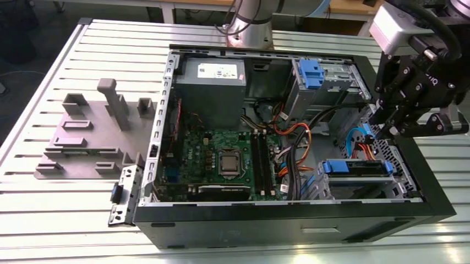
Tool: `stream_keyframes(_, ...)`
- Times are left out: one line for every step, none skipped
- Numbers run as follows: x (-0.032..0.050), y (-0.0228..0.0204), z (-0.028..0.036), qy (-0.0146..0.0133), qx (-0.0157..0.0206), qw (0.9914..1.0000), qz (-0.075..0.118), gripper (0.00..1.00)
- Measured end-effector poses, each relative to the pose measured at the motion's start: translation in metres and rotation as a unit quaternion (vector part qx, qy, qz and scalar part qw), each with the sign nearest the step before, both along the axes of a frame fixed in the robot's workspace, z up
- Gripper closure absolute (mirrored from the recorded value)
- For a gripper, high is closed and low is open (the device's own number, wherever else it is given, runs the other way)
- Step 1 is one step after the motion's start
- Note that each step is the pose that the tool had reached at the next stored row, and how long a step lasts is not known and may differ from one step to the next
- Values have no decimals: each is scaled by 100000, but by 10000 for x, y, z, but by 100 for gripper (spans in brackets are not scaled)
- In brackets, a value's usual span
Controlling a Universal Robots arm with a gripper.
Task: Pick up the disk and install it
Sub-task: 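Insert the second disk wire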
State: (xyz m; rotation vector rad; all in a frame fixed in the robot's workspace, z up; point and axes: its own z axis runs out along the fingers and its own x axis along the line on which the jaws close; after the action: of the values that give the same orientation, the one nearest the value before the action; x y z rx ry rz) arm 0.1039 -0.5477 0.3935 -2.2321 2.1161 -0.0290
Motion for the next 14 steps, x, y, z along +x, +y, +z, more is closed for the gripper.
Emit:
stream_keyframes(0,4,-4,0,4,100000,0,67)
stream_keyframes(0,9,-8,0,3,100000,-1,67)
stream_keyframes(0,16,-12,0,9,100000,-2,67)
stream_keyframes(0,21,-15,-1,6,100000,-2,67)
stream_keyframes(0,26,-19,0,2,100000,-1,67)
stream_keyframes(0,30,-22,2,3,100000,-1,67)
stream_keyframes(0,36,-27,1,9,100000,-3,67)
stream_keyframes(-1,42,-30,0,10,100000,-3,67)
stream_keyframes(0,47,-34,0,4,100000,-3,67)
stream_keyframes(0,51,-38,1,5,100000,-4,67)
stream_keyframes(0,53,-42,4,11,100000,-3,67)
stream_keyframes(0,56,-45,2,9,100000,-2,67)
stream_keyframes(0,59,-48,3,10,100000,-2,67)
stream_keyframes(0,61,-51,3,14,100000,-4,67)
